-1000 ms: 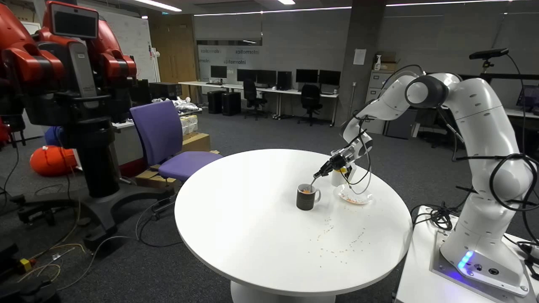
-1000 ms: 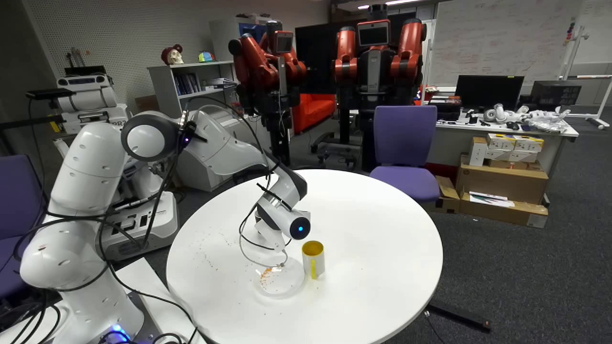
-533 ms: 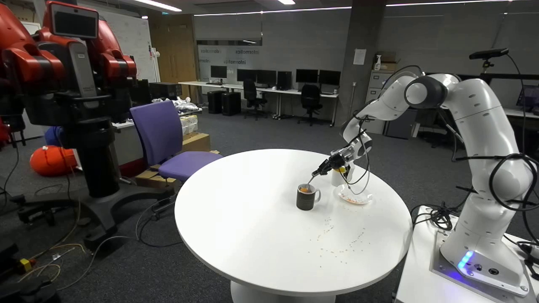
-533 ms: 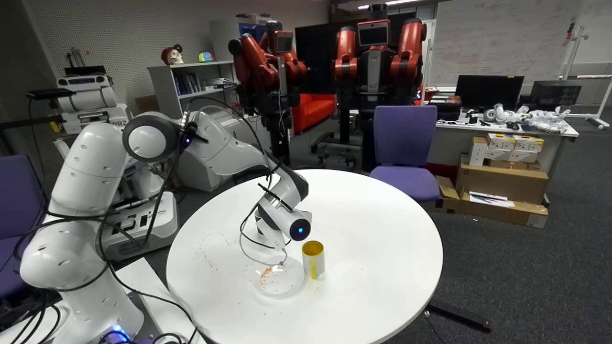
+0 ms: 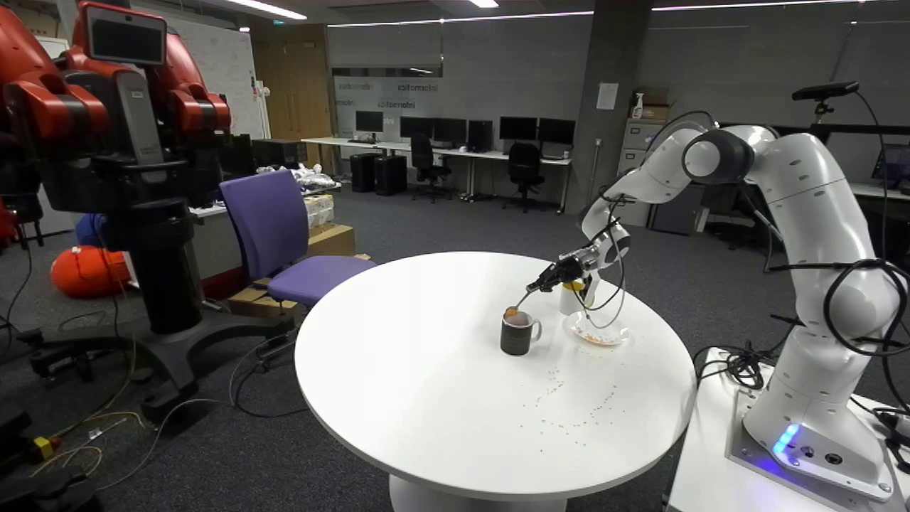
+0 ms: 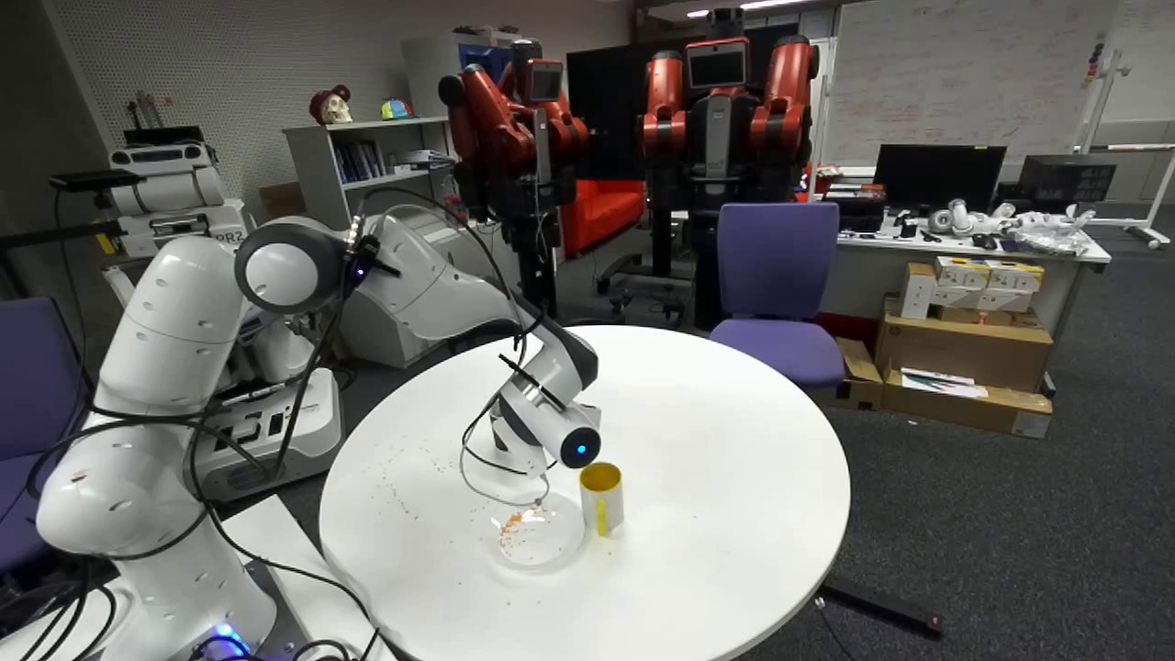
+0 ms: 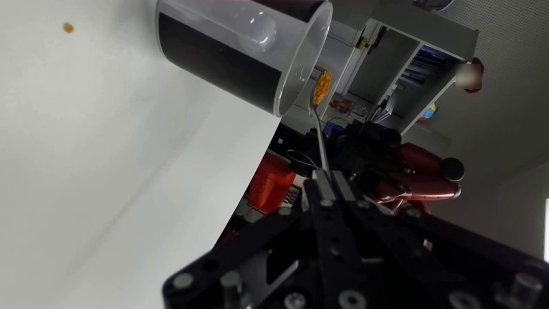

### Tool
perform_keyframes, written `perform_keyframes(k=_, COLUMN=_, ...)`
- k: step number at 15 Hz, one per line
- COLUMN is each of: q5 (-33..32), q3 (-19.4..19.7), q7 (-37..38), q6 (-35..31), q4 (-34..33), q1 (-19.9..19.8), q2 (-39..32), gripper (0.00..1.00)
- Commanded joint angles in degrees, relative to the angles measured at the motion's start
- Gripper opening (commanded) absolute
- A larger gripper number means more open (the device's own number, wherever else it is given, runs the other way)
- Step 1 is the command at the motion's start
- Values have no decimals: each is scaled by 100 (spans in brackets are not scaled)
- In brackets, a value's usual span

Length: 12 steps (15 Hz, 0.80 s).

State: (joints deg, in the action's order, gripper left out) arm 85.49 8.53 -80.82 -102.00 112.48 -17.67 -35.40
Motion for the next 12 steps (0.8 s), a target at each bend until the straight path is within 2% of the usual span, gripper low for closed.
perform_keyframes(k=1, q5=58, q3=97, q7=237, q6=452, q4=-172, q1=-60, q2=-64, gripper=1)
perform_keyframes(k=12, q5=-18, q3=233, q7=534, q6=505, q4=42, q1=-6, q2=280, gripper=1)
